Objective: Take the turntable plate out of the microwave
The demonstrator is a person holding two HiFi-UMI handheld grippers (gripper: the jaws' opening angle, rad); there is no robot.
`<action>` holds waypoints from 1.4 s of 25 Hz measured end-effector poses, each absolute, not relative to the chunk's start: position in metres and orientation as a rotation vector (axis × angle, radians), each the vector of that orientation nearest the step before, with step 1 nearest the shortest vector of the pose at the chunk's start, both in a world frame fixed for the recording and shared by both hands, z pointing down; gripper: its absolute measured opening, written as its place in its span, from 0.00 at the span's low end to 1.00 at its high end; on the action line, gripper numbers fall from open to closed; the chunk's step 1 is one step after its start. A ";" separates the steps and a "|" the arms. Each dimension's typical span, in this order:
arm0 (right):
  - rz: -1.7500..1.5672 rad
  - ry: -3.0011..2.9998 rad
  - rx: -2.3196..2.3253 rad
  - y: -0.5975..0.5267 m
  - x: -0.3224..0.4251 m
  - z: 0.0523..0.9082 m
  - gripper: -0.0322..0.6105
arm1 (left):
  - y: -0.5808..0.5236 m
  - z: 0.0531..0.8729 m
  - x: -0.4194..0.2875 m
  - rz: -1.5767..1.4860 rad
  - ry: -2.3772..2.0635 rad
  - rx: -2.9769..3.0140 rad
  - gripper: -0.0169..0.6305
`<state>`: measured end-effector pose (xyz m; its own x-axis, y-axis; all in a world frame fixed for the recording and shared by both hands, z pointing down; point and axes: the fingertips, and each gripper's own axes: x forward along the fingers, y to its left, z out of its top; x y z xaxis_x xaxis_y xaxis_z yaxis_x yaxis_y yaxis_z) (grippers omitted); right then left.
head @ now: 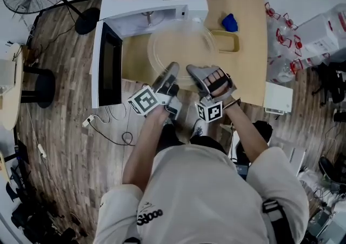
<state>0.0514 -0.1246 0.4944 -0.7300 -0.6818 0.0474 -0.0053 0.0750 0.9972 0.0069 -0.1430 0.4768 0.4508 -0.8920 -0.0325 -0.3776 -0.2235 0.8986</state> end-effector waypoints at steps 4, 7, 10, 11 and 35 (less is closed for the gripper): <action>-1.761 -1.833 0.695 -0.109 0.075 0.466 0.11 | -0.126 0.449 0.032 -0.821 -1.026 1.778 0.12; -1.847 -1.798 0.701 -0.100 0.090 0.440 0.12 | -0.117 0.420 0.049 -0.891 -0.986 1.820 0.11; -1.946 -1.735 0.690 -0.093 0.102 0.414 0.12 | -0.111 0.391 0.062 -0.966 -0.933 1.856 0.11; -1.975 -1.713 0.686 -0.091 0.106 0.406 0.11 | -0.109 0.382 0.065 -0.990 -0.918 1.868 0.11; -2.150 -1.631 0.646 -0.074 0.106 0.331 0.11 | -0.088 0.302 0.068 -1.059 -0.931 1.984 0.11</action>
<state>0.1058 -0.0737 0.3312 -0.8289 -0.5422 -0.1377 0.0133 -0.2652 0.9641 0.0681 -0.0884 0.3018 0.4093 -0.8315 -0.3757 -0.2655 -0.5025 0.8228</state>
